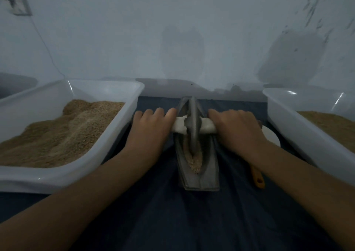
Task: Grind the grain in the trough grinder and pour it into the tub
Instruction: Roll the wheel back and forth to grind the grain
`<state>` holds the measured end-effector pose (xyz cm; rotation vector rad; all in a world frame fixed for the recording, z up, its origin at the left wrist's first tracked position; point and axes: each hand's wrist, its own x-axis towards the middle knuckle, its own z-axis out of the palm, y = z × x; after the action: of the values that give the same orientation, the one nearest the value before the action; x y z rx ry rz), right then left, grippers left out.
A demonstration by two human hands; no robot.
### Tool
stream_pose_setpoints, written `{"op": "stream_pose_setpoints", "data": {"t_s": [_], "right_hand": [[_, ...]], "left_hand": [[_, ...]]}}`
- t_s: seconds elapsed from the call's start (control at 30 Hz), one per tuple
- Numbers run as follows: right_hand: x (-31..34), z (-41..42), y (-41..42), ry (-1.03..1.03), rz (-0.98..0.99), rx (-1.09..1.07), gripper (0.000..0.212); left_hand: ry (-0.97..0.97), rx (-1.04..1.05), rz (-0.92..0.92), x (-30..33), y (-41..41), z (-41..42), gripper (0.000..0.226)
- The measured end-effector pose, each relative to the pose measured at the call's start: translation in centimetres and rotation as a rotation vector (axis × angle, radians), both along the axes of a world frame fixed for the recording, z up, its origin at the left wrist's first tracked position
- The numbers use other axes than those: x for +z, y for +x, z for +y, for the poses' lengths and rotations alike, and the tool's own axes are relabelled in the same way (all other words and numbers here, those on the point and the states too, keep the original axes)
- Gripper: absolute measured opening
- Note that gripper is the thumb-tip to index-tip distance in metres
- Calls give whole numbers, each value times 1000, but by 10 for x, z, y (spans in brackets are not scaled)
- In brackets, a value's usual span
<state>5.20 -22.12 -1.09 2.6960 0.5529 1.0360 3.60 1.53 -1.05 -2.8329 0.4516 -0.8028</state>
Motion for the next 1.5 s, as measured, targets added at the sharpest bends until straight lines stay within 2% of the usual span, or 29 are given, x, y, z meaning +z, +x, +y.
{"op": "stream_pose_setpoints", "data": {"t_s": [0.1, 0.2, 0.3, 0.37, 0.47, 0.57, 0.63, 0.73, 0.83, 0.97, 1.13, 1.3, 1.37, 1.5], "right_hand": [[14, 9, 41, 50, 196, -142, 22], [26, 17, 70, 25, 258, -196, 19], [26, 22, 66, 13, 197, -207, 17], [18, 21, 45, 12, 86, -140, 16], [5, 10, 3, -12, -30, -13, 29], [-6, -3, -30, -45, -46, 11, 51], [-8, -5, -37, -20, -68, 15, 51], [-7, -2, -21, -13, -10, -38, 44], [1, 5, 21, 40, 76, -100, 26], [14, 16, 67, 137, 248, -222, 26], [0, 9, 21, 34, -16, -67, 25], [-3, -6, -23, -44, -37, 5, 36], [-1, -6, -26, -41, -66, 19, 38], [-2, 1, 5, -19, -39, -37, 27]], "left_hand": [[-38, 91, 37, 12, 36, -14, 43], [-73, 133, 83, 19, 59, -21, 38], [-103, 118, 92, 12, 56, -16, 40], [-84, 103, 48, 2, 38, -9, 40], [-23, 9, -7, -8, 5, 1, 50], [41, -69, -116, -13, -20, 8, 32], [53, -80, -165, -16, -26, 8, 26], [40, -26, -111, -12, -10, 3, 29], [7, 54, -68, -2, 27, -11, 32], [-34, 136, -37, 8, 57, -23, 32], [-22, 45, -14, -1, 23, -11, 36], [34, -99, -113, -9, -29, 12, 32], [44, -81, -109, -12, -33, 13, 29], [32, 40, -26, -6, 6, -1, 36]]}}
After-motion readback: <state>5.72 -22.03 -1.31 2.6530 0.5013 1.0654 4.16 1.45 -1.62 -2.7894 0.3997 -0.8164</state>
